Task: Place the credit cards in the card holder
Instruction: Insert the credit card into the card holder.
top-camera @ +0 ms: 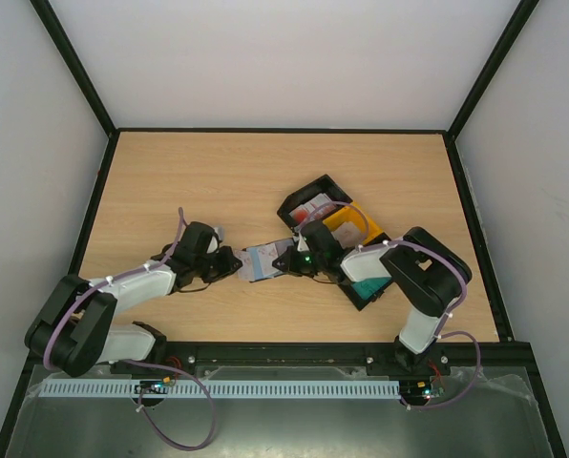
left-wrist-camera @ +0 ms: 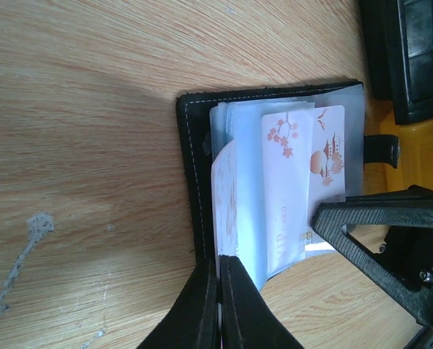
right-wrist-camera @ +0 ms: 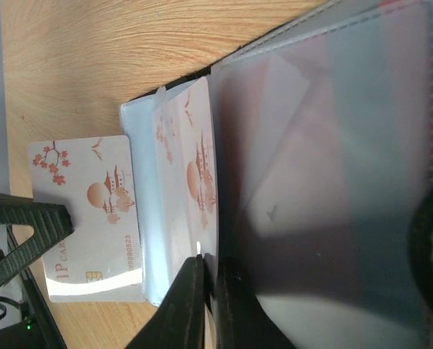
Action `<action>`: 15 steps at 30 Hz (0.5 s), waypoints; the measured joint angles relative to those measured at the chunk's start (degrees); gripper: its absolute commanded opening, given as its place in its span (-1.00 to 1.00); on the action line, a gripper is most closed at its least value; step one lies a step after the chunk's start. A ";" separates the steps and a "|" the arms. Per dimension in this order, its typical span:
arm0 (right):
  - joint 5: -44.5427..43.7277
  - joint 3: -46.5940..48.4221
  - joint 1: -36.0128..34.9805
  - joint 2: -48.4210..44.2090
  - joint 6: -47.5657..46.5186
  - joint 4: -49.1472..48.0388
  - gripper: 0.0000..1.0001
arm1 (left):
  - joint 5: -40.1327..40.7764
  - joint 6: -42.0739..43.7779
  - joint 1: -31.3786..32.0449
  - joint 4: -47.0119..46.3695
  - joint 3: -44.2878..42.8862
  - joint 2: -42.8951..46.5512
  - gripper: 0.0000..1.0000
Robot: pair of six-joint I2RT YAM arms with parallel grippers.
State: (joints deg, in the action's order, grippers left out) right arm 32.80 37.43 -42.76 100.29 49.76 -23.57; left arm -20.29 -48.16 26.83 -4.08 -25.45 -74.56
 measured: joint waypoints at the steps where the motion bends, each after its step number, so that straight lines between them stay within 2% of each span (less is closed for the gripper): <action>1: -0.31 0.02 -0.13 0.00 0.22 0.02 -0.74 | 0.00 0.00 0.00 0.04 0.00 0.09 -0.95; 4: -2.10 0.09 -0.81 -0.31 0.37 0.66 -0.50 | 0.00 0.00 0.02 0.24 0.00 0.57 -0.95; 7: -4.13 0.31 -1.68 -1.79 0.24 2.84 -0.35 | 0.04 0.00 0.02 0.79 0.00 0.90 -0.95; 15: -10.62 3.76 -5.11 -3.78 -1.20 11.98 -0.27 | 0.92 0.02 0.04 3.13 0.00 2.45 -0.95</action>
State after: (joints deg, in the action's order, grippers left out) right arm 22.17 41.19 -47.88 96.51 48.56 -11.60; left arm -19.38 -48.14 26.87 -0.95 -25.45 -72.12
